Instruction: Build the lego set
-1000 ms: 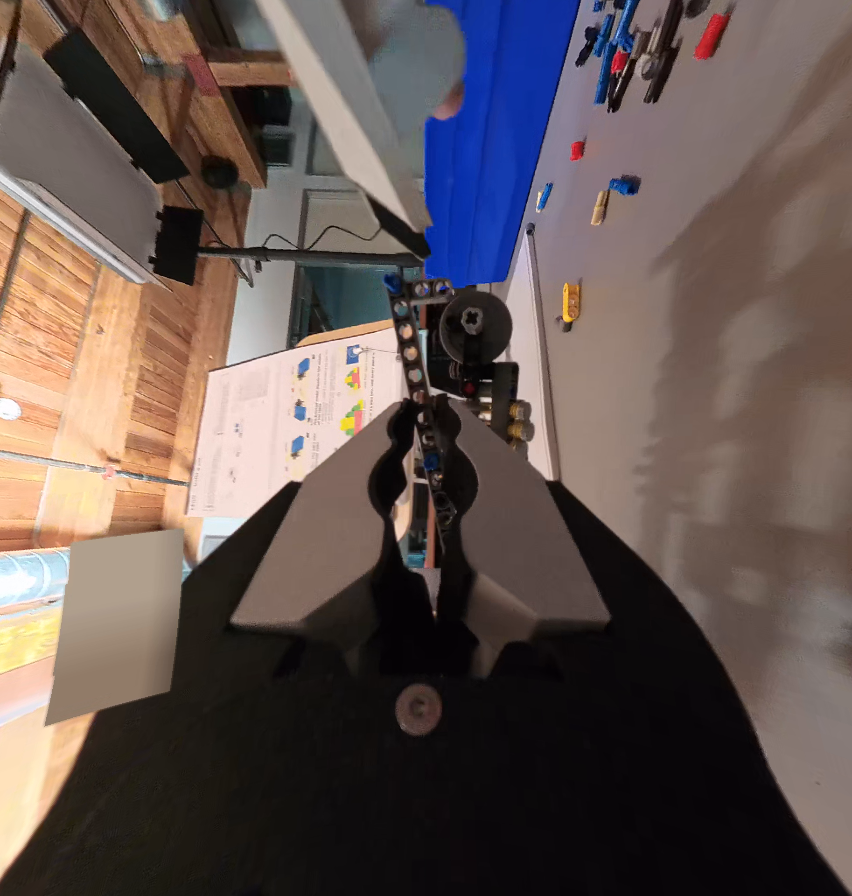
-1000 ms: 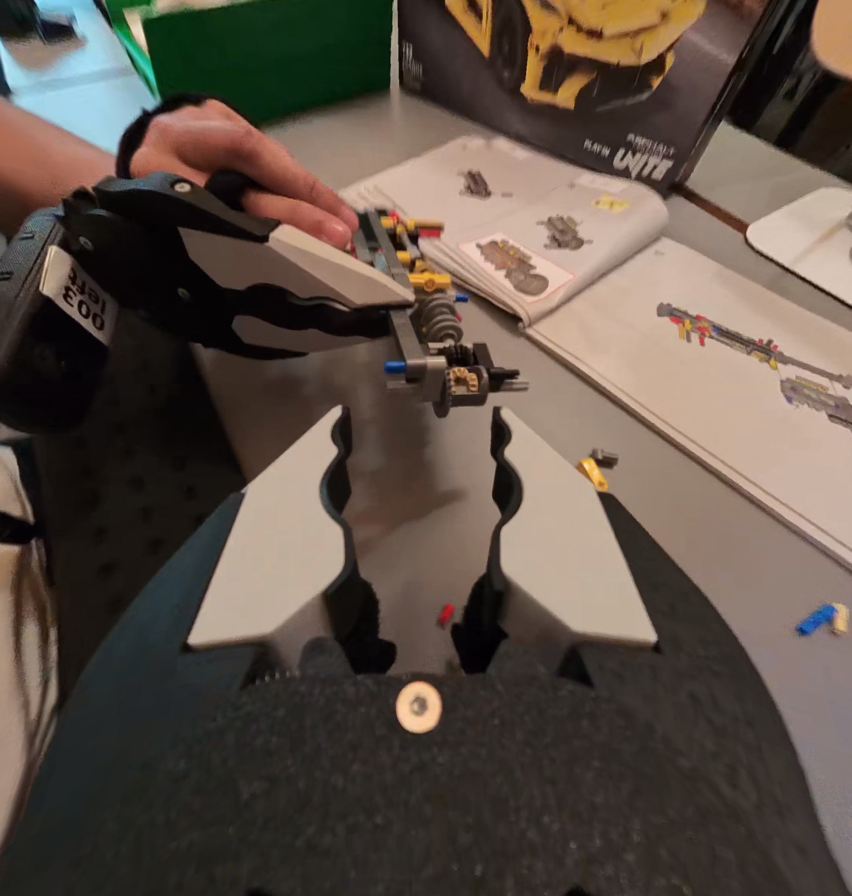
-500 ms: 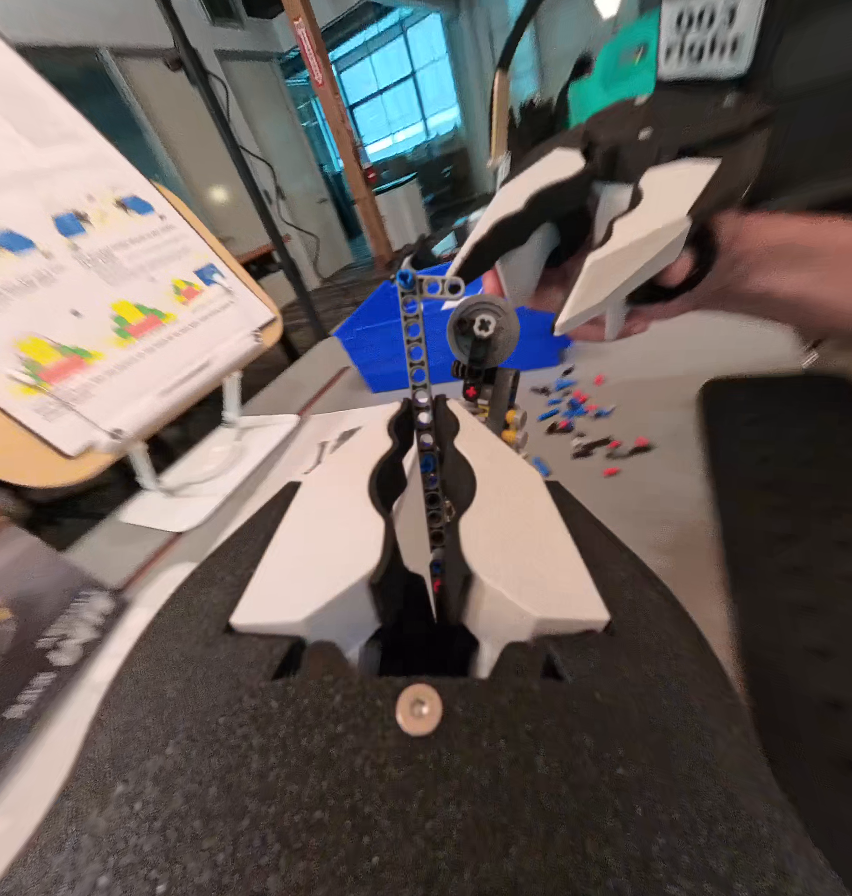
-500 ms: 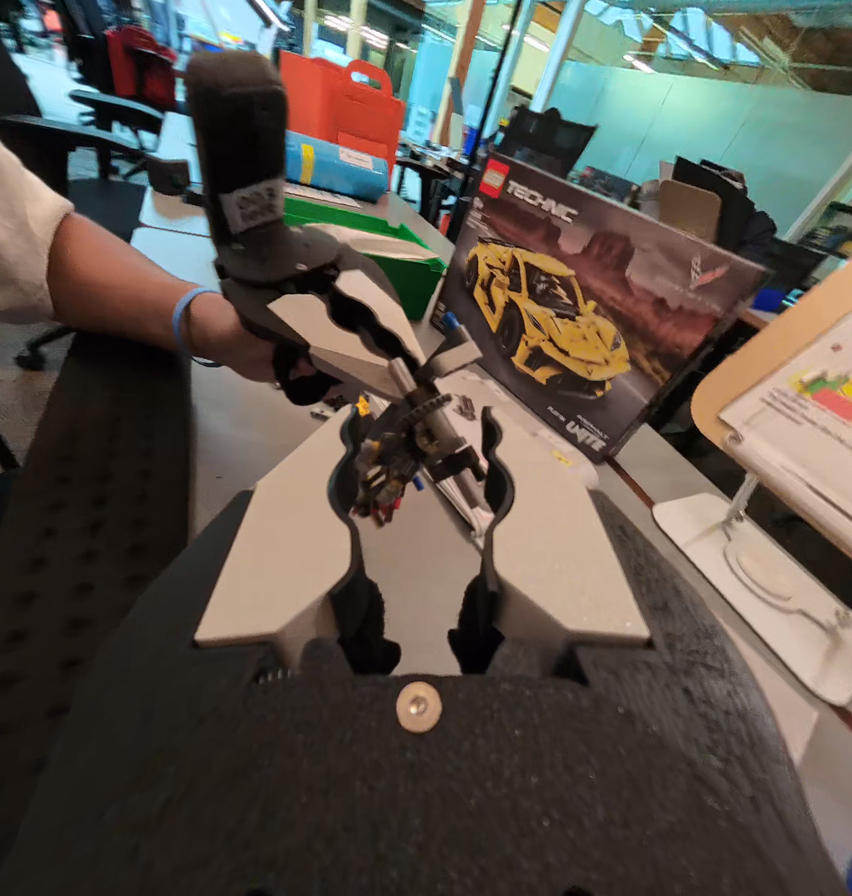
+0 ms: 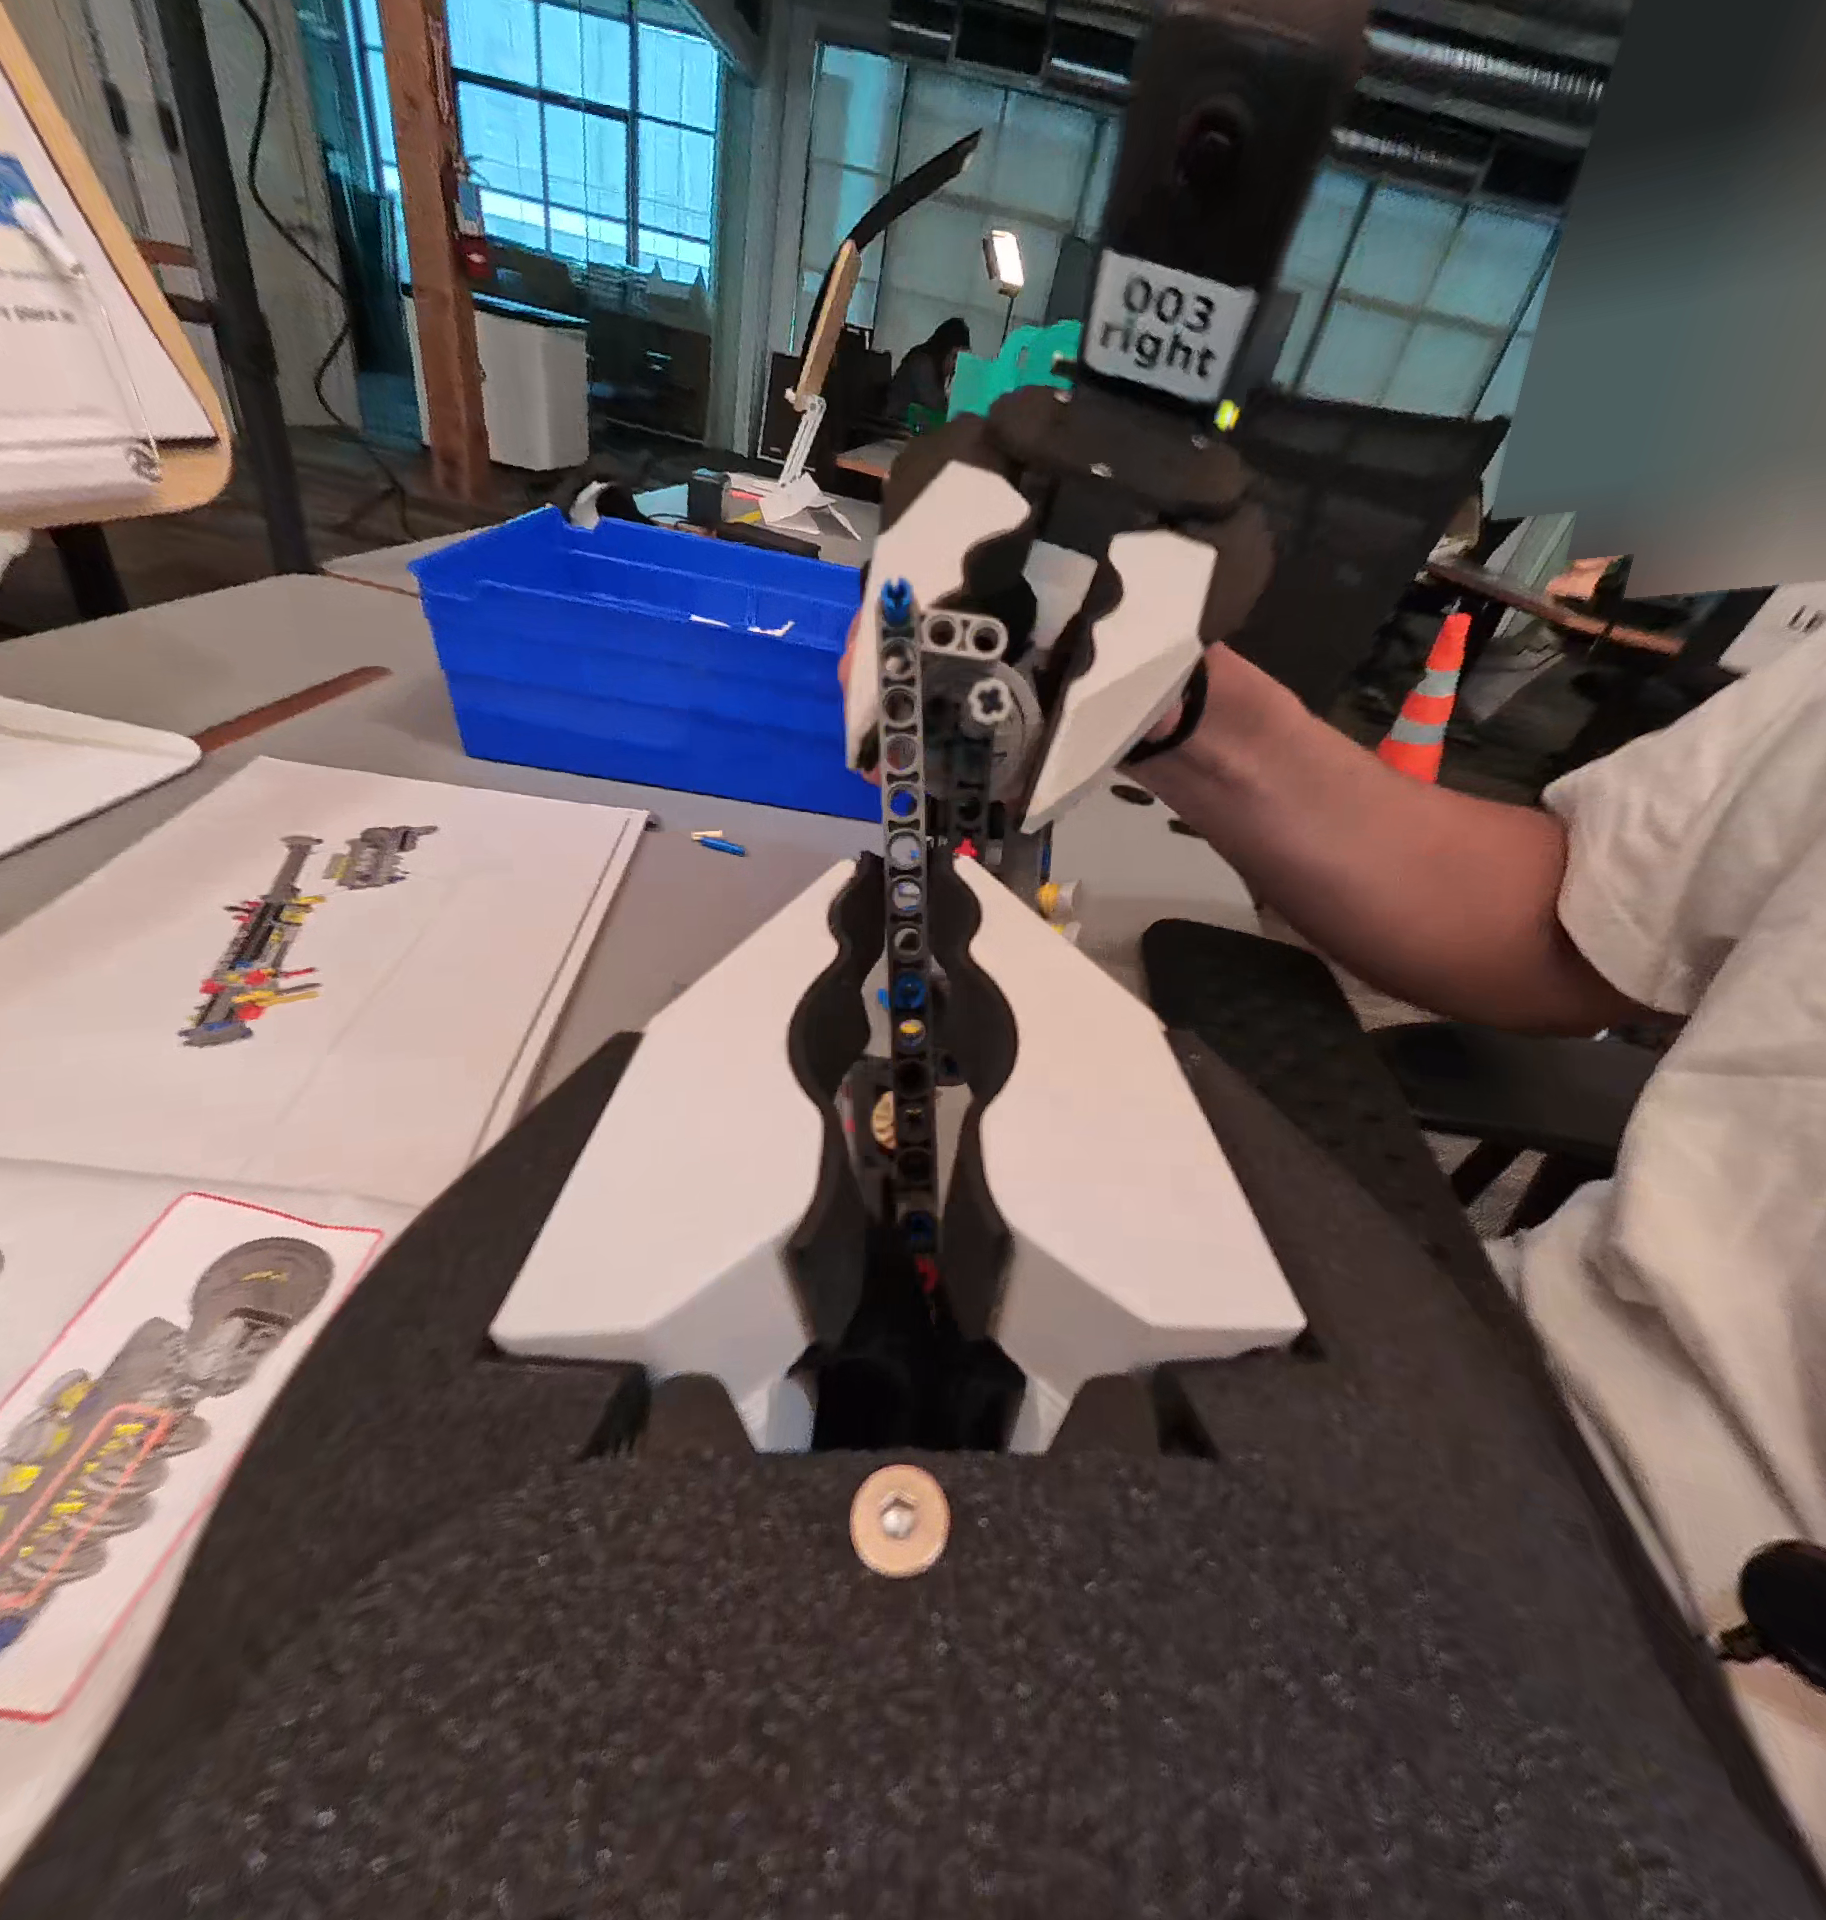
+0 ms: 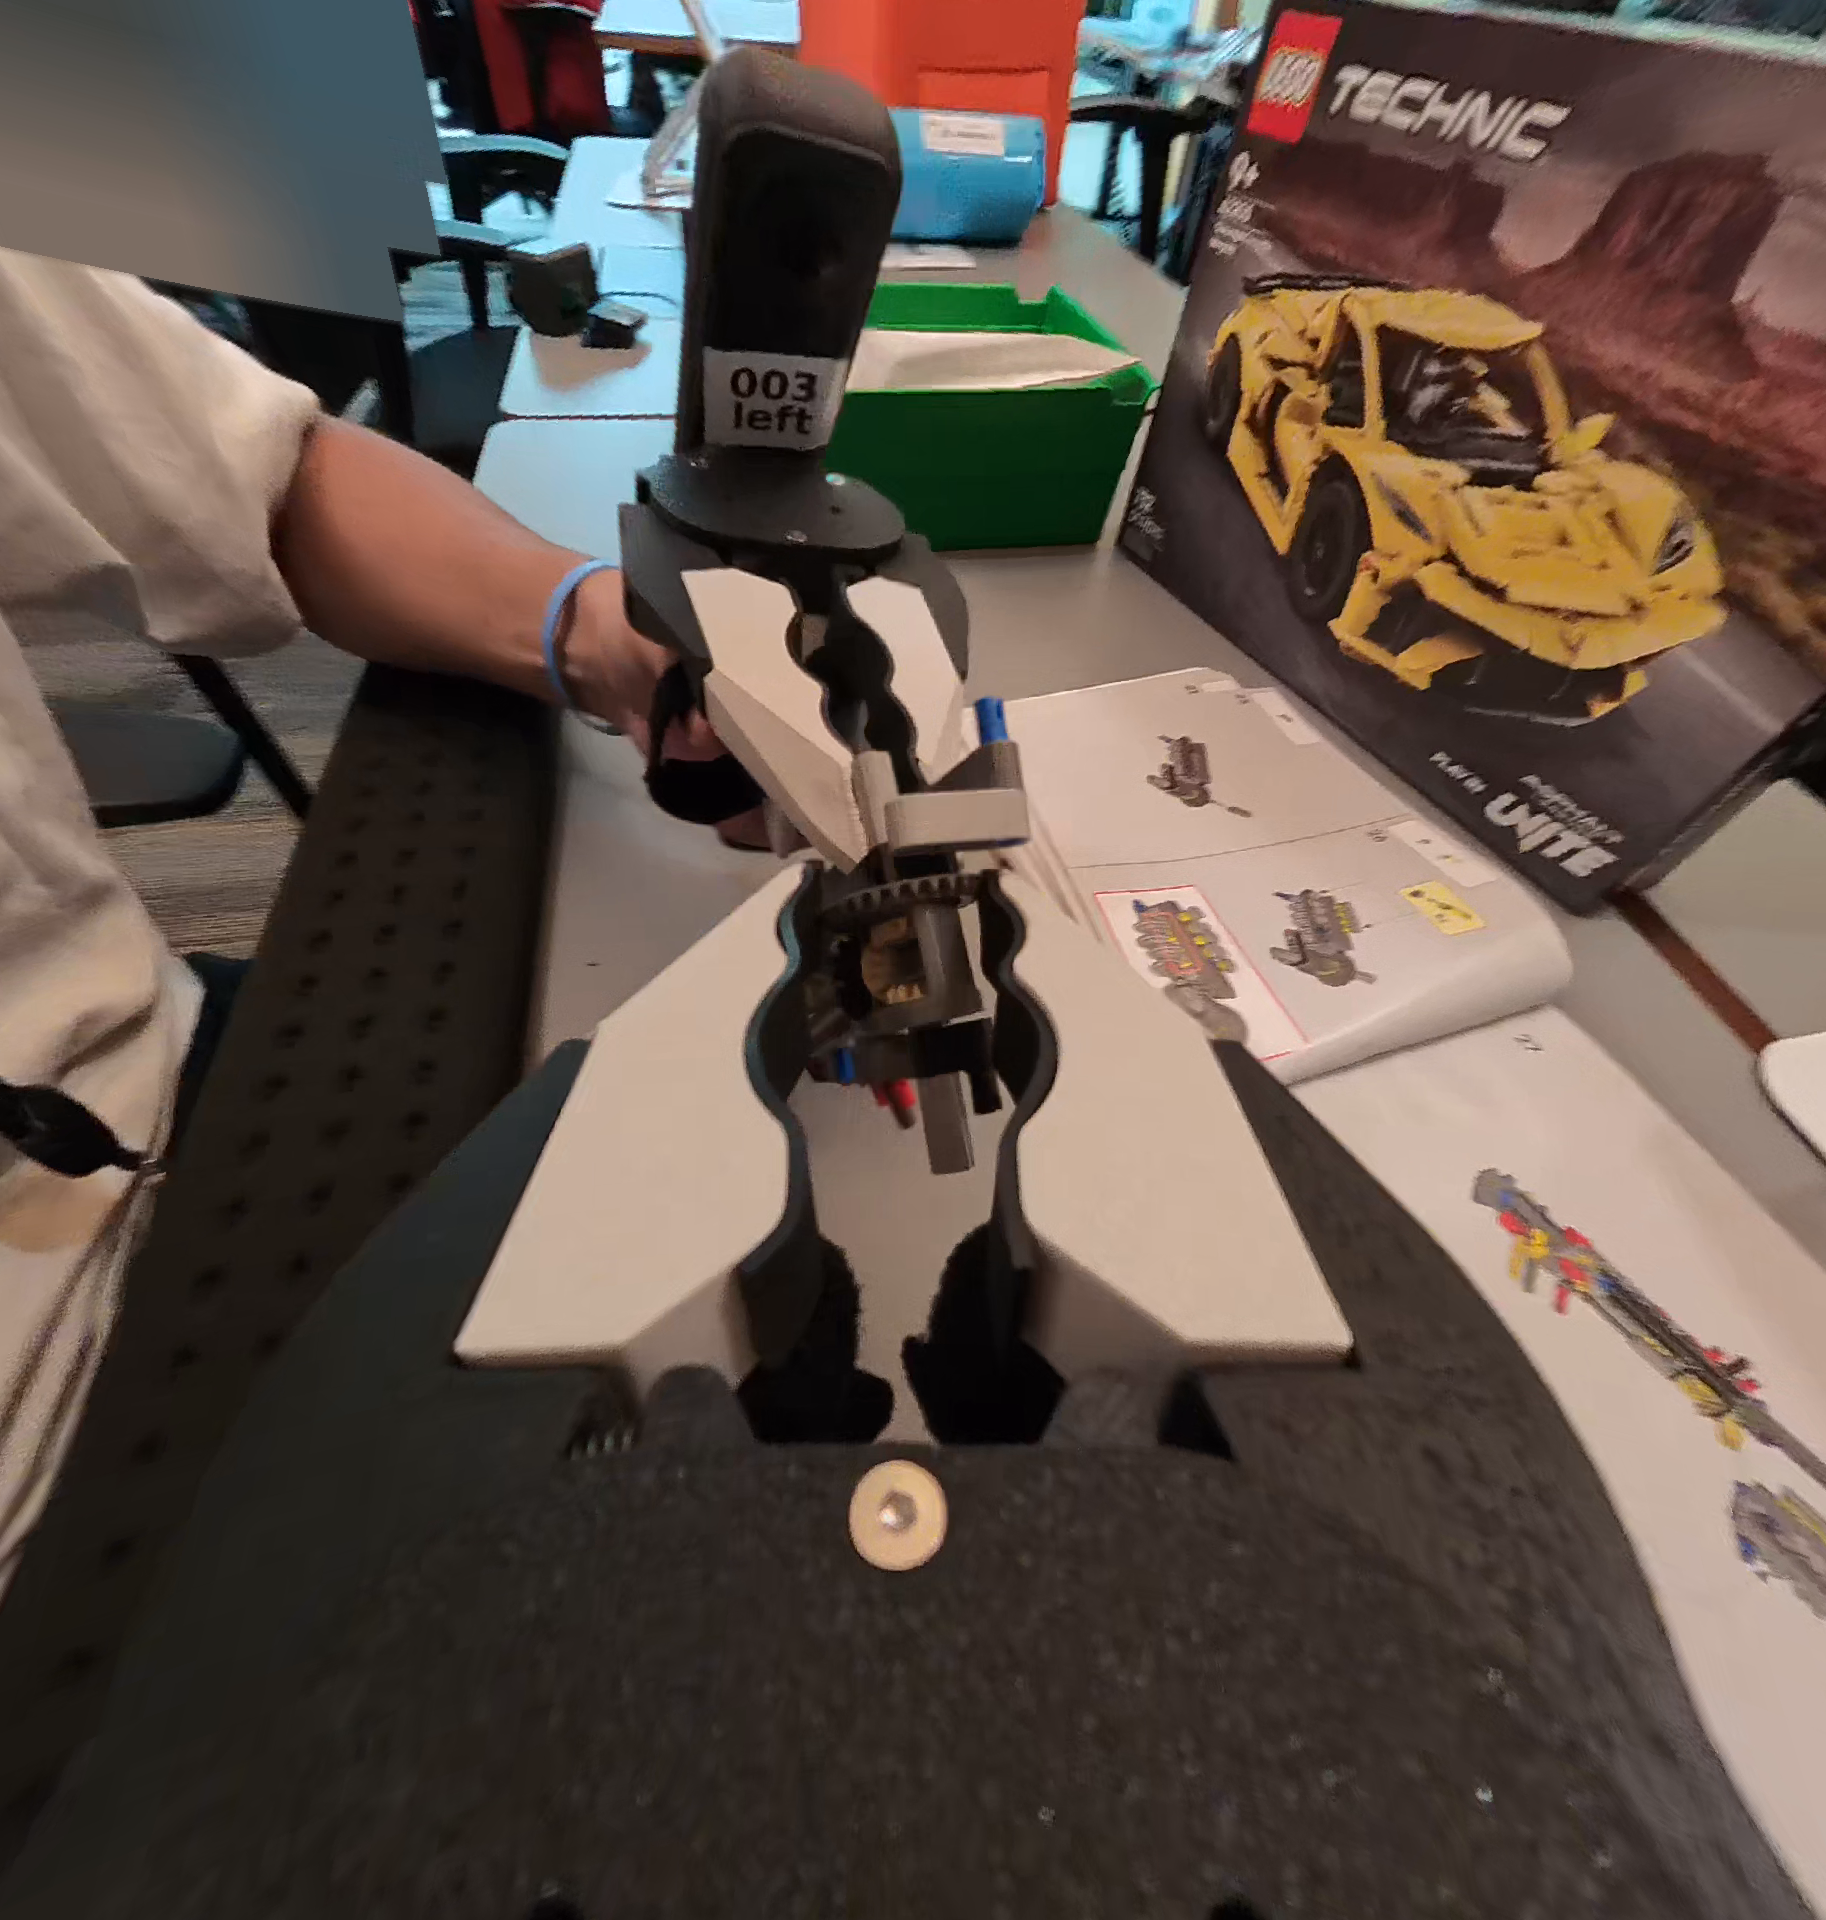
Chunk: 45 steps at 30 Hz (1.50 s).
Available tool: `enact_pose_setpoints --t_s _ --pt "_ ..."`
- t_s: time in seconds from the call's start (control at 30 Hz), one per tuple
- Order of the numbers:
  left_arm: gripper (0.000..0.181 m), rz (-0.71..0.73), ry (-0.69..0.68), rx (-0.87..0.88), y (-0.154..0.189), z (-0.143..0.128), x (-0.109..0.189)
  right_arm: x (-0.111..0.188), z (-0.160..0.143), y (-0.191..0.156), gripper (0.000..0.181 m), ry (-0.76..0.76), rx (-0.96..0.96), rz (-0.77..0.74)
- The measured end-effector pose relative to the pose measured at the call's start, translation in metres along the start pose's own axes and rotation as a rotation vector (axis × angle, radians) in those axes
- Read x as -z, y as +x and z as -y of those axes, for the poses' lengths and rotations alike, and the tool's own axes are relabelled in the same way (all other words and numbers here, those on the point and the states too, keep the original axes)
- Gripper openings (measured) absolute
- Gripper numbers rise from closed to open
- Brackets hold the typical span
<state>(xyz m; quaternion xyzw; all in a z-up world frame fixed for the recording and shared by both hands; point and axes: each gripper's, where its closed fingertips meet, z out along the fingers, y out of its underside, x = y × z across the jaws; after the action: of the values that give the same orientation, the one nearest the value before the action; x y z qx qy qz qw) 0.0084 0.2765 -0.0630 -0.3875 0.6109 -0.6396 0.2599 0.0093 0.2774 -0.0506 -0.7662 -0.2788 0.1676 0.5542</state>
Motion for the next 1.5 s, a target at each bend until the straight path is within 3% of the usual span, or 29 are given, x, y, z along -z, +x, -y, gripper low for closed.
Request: enact_pose_setpoints --t_s 0.3,0.6,0.9,1.5 --pt "0.007 0.058 -0.003 -0.135 -0.008 0.008 0.007 -0.007 0.006 0.005 0.029 -0.103 -0.01 0.049" --pt "0.006 0.063 0.072 -0.086 -0.013 0.022 0.016 -0.014 0.01 0.008 0.029 -0.144 0.001 0.052" --pt "0.006 0.061 0.043 -0.115 -0.013 0.02 0.016 -0.018 0.011 0.013 0.029 -0.167 0.037 0.018" --pt "0.006 0.059 0.033 -0.08 -0.012 0.022 0.016 -0.02 0.02 0.008 0.028 -0.076 -0.048 0.128"
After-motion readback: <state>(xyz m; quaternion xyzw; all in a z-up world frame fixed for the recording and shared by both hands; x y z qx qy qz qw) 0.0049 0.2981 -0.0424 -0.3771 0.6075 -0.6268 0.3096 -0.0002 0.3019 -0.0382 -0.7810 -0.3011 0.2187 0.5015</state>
